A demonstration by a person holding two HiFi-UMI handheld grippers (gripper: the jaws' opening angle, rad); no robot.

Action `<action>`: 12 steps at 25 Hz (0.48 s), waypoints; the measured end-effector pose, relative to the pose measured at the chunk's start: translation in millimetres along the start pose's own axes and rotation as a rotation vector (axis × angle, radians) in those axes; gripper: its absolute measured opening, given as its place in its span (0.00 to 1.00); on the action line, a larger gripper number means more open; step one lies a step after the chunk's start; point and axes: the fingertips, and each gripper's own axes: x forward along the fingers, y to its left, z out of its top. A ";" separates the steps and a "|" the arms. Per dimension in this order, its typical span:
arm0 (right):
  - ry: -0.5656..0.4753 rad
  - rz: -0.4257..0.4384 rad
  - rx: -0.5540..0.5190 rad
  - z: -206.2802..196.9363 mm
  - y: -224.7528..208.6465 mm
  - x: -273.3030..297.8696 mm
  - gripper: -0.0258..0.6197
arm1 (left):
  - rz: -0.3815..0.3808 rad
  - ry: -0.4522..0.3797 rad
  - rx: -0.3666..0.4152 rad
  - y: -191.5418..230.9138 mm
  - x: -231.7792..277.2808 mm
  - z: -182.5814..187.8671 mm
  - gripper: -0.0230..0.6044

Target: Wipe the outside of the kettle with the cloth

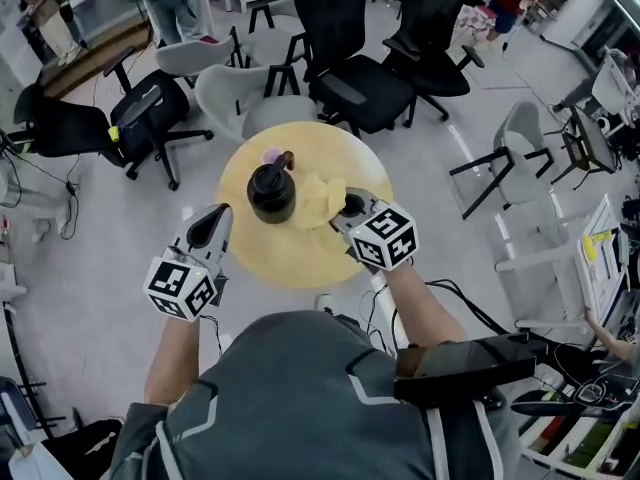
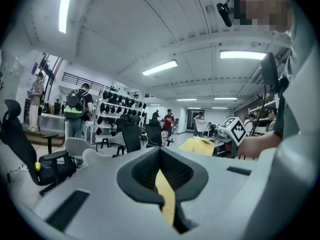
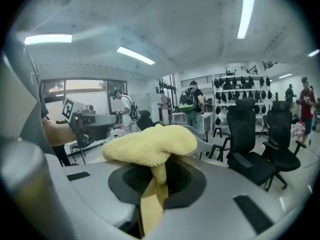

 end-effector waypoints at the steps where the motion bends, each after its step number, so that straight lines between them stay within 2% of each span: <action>1: -0.020 -0.001 -0.008 11.0 3.5 -4.0 0.14 | 0.010 -0.005 0.005 2.6 -1.5 4.0 0.05; 8: -0.151 -0.072 -0.011 60.9 9.2 -45.9 0.14 | 0.079 -0.037 0.066 2.2 -15.4 30.9 0.05; 12: -0.165 -0.141 -0.032 69.3 -4.0 -59.2 0.13 | 0.115 -0.053 0.064 7.2 -12.4 41.3 0.05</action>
